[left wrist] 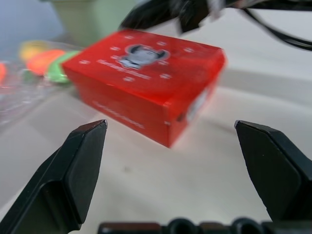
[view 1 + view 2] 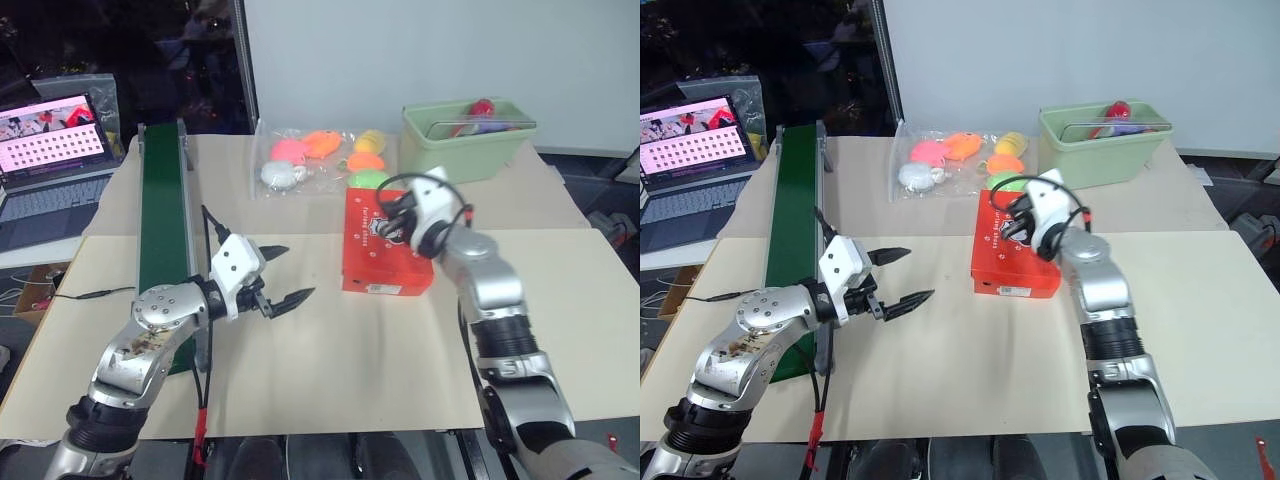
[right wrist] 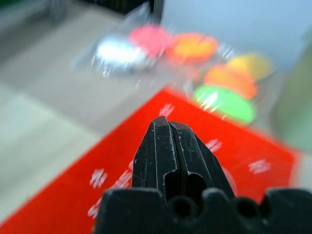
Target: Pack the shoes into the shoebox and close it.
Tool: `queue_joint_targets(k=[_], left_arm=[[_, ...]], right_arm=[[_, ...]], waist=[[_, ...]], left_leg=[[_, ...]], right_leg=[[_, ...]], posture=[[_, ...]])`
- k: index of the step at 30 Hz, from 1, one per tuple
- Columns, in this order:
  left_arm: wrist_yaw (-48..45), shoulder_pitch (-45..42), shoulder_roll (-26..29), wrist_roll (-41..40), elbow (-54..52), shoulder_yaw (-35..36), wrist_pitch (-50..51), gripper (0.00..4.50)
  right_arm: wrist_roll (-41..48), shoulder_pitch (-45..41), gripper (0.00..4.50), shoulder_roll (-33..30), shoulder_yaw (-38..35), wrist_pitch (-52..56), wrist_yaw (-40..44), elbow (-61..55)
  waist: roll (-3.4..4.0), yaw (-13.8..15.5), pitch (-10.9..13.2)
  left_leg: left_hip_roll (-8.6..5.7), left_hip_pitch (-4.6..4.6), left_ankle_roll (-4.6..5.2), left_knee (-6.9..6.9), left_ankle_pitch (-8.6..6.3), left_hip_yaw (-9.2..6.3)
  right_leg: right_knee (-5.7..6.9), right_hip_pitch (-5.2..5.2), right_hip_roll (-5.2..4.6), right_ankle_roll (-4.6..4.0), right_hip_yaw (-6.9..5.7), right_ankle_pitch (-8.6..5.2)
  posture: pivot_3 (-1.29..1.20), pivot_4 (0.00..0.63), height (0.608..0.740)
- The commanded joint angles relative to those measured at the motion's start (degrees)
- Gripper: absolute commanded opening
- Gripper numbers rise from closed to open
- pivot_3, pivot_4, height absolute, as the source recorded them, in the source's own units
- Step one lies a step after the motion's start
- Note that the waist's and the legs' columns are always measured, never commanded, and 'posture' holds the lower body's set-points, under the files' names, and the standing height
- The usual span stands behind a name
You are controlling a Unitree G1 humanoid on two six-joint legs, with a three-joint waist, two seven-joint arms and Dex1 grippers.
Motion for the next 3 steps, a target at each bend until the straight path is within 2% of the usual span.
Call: queue_joint_targets(k=[1, 3], left_arm=[[4.59, 0.64, -1.73, -0.36, -2.67, 3.19, 1.04, 4.5], [7.26, 0.78, -3.07, 0.14, -2.93, 4.25, 1.23, 4.5]], right_arm=[[2.41, 4.5, 0.03, -3.81, -5.61, 3.26, 0.26, -6.17], [3.2, 6.73, 0.03, -4.84, -7.5, 4.77, -0.36, -7.73]], waist=[[0.0, 0.04, 0.0], [0.0, -0.02, 0.0]], left_leg=[[-0.01, 0.0, 0.0, 0.0, 0.0, 0.0], [-0.02, 0.01, 0.0, 0.0, 0.0, 0.01]], right_leg=[[-0.05, 0.0, -0.02, 0.0, 0.0, 0.0], [-0.05, 0.01, -0.02, 0.0, 0.01, 0.0]], posture=[[0.0, 0.15, 0.729], [0.0, 0.15, 0.729]])
